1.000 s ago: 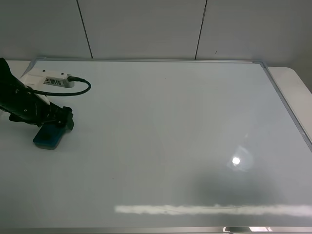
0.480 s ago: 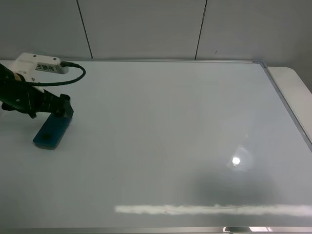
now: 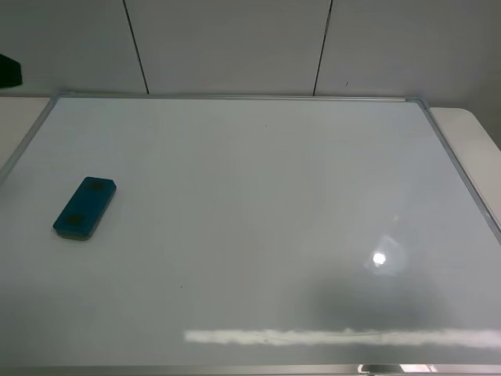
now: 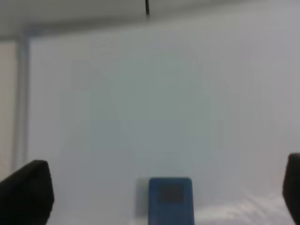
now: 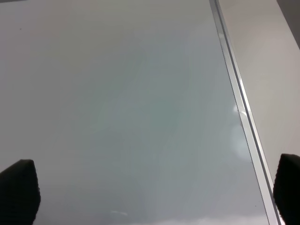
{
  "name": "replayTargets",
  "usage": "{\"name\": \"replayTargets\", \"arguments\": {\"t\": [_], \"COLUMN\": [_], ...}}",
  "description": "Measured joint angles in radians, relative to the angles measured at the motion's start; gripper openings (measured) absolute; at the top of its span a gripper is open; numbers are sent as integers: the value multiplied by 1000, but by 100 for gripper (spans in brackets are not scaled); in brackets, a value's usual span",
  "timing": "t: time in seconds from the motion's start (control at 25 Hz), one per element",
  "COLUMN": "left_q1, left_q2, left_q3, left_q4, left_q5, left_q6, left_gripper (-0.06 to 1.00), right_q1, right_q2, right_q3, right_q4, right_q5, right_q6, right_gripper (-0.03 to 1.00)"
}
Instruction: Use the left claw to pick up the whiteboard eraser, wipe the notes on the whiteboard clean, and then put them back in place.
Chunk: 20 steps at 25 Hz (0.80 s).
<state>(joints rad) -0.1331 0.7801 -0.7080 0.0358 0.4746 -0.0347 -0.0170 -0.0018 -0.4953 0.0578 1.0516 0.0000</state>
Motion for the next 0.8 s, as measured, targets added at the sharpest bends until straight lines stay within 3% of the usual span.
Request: {"name": "replayTargets", "arguments": {"t": [0.44, 0.64, 0.68, 0.8], "left_q1": [0, 0, 0, 24], "left_q2": [-570, -685, -685, -775], "left_q3": [0, 5, 5, 50], "left_q4": [28, 48, 48, 7], "left_q5": [67, 275, 275, 436], "left_q6": [-1, -3, -3, -8], "left_gripper": [99, 99, 99, 99], "right_q1": [0, 0, 0, 0], "right_q2": [0, 0, 0, 0], "right_q3": [0, 0, 0, 0], "right_q4": [0, 0, 0, 0], "right_q5": [0, 0, 0, 0], "right_q6": [0, 0, 0, 0], "right_gripper": [99, 99, 99, 99]}}
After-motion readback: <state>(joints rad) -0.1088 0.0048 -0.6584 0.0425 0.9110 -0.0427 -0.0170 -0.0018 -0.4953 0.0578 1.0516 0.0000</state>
